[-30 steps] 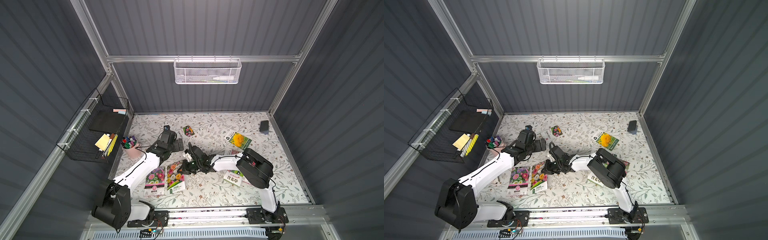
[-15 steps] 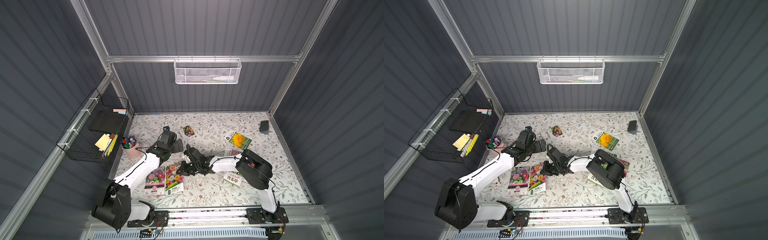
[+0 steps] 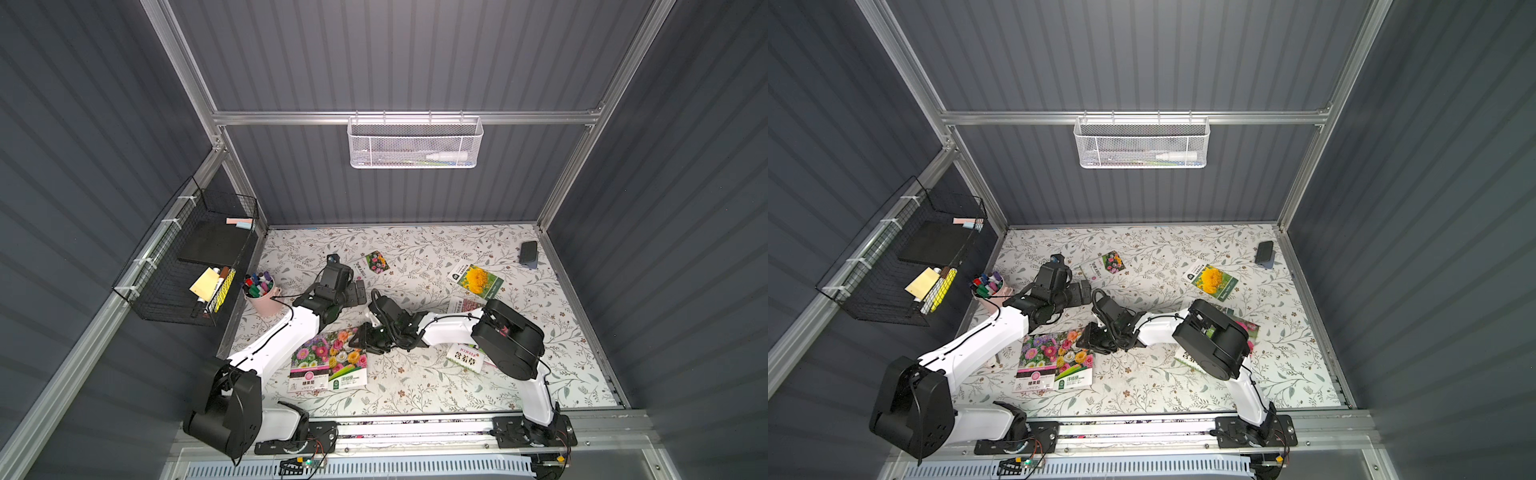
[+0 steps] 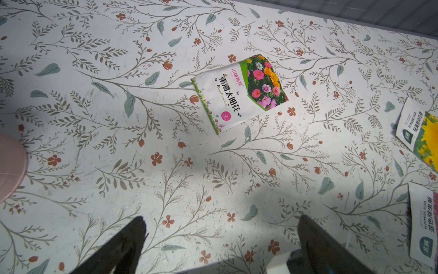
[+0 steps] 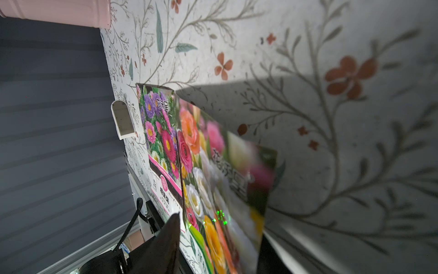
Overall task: Arrange the seed packets in a row
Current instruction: Place the seed packet at the center of the board, then pick up the seed packet from the center of the board.
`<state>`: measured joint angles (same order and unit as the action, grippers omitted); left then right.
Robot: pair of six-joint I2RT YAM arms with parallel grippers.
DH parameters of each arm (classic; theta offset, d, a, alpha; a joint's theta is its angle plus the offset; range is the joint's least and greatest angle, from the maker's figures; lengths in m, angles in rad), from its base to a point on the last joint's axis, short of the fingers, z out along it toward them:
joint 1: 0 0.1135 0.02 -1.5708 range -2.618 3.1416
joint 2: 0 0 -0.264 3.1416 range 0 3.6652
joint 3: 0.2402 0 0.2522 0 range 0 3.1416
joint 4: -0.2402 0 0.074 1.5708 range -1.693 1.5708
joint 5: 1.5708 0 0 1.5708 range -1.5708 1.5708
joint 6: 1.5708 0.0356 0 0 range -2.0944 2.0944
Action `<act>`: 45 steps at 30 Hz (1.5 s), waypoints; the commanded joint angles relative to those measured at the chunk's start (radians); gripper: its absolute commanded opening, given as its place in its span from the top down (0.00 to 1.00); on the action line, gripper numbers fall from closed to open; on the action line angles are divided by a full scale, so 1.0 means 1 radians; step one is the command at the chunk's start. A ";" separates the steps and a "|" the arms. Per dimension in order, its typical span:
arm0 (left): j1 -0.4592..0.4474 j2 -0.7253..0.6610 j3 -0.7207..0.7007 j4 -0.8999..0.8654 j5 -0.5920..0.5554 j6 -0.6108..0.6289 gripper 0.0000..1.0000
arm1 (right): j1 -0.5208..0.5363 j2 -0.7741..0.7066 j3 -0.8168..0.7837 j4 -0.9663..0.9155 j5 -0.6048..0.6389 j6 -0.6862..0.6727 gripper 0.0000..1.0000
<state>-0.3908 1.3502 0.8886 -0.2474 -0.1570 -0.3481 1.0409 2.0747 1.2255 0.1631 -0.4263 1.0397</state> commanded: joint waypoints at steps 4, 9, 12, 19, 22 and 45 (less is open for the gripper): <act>0.006 -0.025 -0.008 -0.012 0.007 -0.012 0.01 | 0.011 0.000 0.029 -0.087 0.039 0.000 0.31; 0.006 -0.023 -0.009 -0.016 0.007 -0.009 0.00 | 0.011 -0.026 0.050 -0.205 0.093 -0.034 0.13; 0.006 -0.019 -0.004 -0.018 0.009 -0.008 0.01 | 0.011 -0.050 0.052 -0.288 0.173 -0.049 0.04; 0.016 0.017 0.028 -0.030 0.019 0.006 0.00 | -0.006 -0.129 0.022 -0.423 0.320 -0.069 0.01; 0.040 0.060 0.071 -0.034 0.060 0.005 0.01 | -0.050 -0.173 -0.016 -0.429 0.339 -0.089 0.01; 0.257 0.830 0.854 0.003 0.563 0.061 0.01 | -0.490 0.025 0.369 -0.386 0.012 -0.238 0.01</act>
<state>-0.1287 2.1368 1.6779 -0.2367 0.2745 -0.3229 0.5461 2.0731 1.5623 -0.1967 -0.3569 0.8211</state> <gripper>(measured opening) 0.991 0.990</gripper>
